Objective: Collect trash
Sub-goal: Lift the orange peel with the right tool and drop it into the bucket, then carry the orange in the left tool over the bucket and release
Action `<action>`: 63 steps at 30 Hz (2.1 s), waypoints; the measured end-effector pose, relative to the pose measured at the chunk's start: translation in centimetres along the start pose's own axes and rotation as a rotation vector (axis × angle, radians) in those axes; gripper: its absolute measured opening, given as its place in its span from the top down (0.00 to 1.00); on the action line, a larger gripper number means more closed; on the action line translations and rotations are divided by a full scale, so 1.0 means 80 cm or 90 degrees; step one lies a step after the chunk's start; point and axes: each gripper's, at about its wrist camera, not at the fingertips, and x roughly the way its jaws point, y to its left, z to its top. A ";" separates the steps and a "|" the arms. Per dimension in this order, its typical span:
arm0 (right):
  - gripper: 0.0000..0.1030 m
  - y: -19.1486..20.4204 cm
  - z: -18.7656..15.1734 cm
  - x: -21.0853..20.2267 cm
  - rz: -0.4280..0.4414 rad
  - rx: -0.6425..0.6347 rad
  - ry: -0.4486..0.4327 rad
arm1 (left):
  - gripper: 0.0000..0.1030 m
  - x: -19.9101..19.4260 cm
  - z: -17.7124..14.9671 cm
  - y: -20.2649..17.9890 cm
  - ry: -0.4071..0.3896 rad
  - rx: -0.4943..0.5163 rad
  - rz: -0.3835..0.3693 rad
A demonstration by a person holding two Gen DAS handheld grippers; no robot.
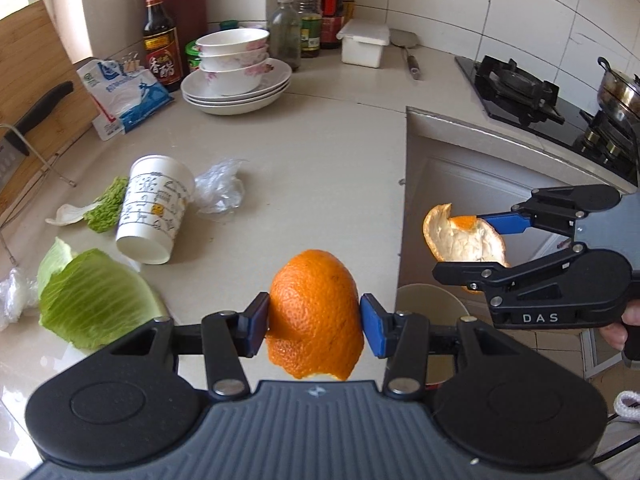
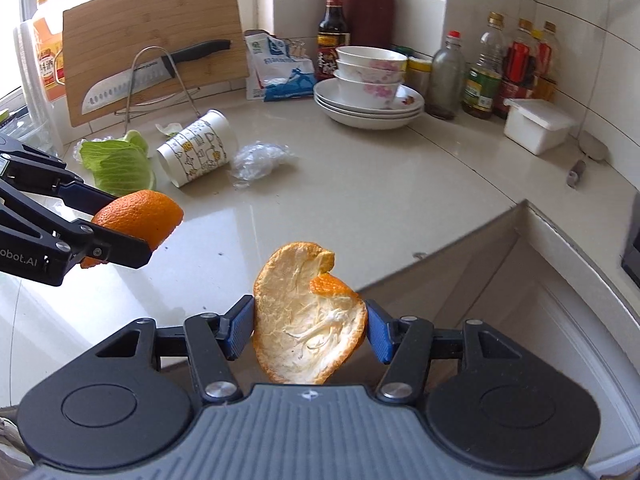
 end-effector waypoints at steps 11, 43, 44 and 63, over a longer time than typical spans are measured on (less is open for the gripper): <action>0.38 -0.076 -0.069 0.006 -0.082 0.077 0.058 | 0.54 0.020 0.015 -0.063 0.006 0.039 -0.048; 0.00 -0.133 -0.132 -0.034 -0.099 0.138 0.059 | 0.54 0.114 0.039 -0.182 0.054 0.082 -0.099; 0.00 -0.133 -0.135 -0.037 -0.101 0.140 0.059 | 0.54 0.122 0.039 -0.188 0.059 0.084 -0.100; 0.00 -0.168 -0.180 -0.081 -0.160 0.205 0.063 | 0.20 0.236 0.049 -0.263 0.069 0.124 -0.108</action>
